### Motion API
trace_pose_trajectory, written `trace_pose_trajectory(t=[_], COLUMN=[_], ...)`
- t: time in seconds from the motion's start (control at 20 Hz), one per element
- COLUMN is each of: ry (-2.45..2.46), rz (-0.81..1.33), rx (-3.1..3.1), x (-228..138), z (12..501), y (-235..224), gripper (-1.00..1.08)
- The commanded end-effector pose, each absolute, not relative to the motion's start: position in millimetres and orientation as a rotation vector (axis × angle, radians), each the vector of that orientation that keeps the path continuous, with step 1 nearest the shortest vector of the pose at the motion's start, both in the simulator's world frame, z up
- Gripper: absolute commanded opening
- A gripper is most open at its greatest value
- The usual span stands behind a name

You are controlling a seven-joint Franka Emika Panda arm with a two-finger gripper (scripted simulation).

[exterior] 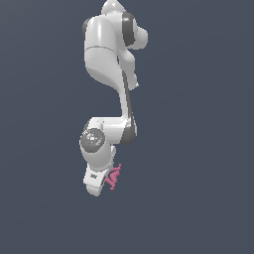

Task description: Pick up the object and move it to a goal position.

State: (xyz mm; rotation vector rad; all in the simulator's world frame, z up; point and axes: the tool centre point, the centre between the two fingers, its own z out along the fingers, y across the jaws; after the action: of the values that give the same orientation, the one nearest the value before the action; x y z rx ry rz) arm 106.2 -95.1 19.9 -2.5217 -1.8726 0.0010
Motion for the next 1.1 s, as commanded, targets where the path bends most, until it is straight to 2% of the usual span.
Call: trace_pose_trajectory(t=[0.0,0.45,1.05], ry=[-1.873,-1.874,-1.875], rz=[0.0,0.001,0.004], rx=[-2.522,-2.522,-2.524], x=[102.6,76.3,18.8], z=[24.3,51.2,111.2], y=[-91.9,-70.9,-24.0], gripper=[-1.0,-1.0,-1.0])
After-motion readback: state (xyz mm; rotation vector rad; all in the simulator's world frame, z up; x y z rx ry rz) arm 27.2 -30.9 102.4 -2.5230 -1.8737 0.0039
